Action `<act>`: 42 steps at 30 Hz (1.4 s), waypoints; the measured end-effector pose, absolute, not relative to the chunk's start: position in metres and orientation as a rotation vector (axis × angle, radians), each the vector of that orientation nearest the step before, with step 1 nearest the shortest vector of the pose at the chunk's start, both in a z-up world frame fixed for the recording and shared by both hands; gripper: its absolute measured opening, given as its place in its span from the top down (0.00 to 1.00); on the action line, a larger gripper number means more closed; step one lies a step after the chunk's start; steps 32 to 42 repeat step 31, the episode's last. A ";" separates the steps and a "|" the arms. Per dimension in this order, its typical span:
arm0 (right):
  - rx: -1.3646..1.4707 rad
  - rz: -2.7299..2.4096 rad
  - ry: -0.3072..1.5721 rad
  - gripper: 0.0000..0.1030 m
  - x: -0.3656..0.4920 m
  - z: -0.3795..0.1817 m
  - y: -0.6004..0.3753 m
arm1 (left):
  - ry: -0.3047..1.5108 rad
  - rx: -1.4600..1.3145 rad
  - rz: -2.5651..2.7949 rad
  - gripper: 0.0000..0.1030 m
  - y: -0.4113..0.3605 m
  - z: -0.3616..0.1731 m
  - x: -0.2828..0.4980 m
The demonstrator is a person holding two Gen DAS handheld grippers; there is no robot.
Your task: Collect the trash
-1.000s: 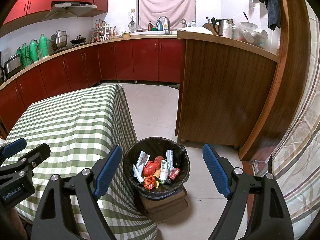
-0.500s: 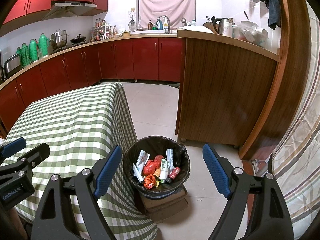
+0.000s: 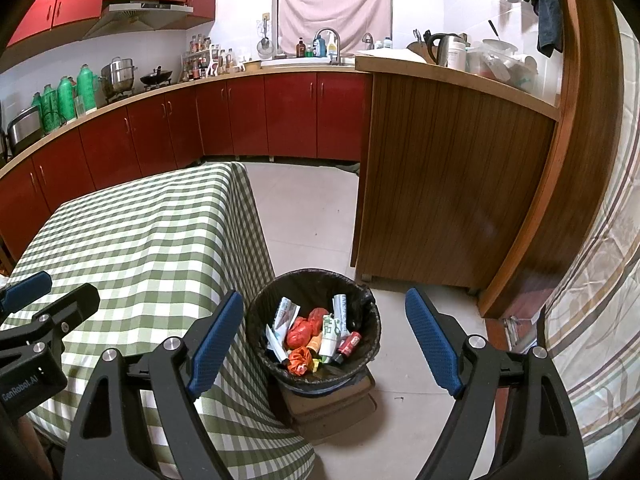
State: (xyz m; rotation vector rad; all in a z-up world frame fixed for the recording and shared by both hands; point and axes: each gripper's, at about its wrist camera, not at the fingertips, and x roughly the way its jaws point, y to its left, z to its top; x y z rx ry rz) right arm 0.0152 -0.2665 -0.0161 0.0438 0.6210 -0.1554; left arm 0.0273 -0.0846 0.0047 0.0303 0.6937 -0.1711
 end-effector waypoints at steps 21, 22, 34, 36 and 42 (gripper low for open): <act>0.046 -0.157 0.623 0.22 0.016 -0.016 -0.267 | 0.658 0.092 -0.127 0.04 -0.095 0.006 0.025; 0.046 -0.156 0.625 0.22 0.015 -0.017 -0.267 | 0.665 0.082 -0.135 0.04 -0.094 0.006 0.026; 0.039 -0.153 0.626 0.22 0.015 -0.020 -0.264 | 0.709 0.048 -0.128 0.04 -0.083 0.003 0.033; 0.039 -0.153 0.626 0.22 0.015 -0.020 -0.264 | 0.709 0.048 -0.128 0.04 -0.083 0.003 0.033; 0.039 -0.153 0.626 0.22 0.015 -0.020 -0.264 | 0.709 0.048 -0.128 0.04 -0.083 0.003 0.033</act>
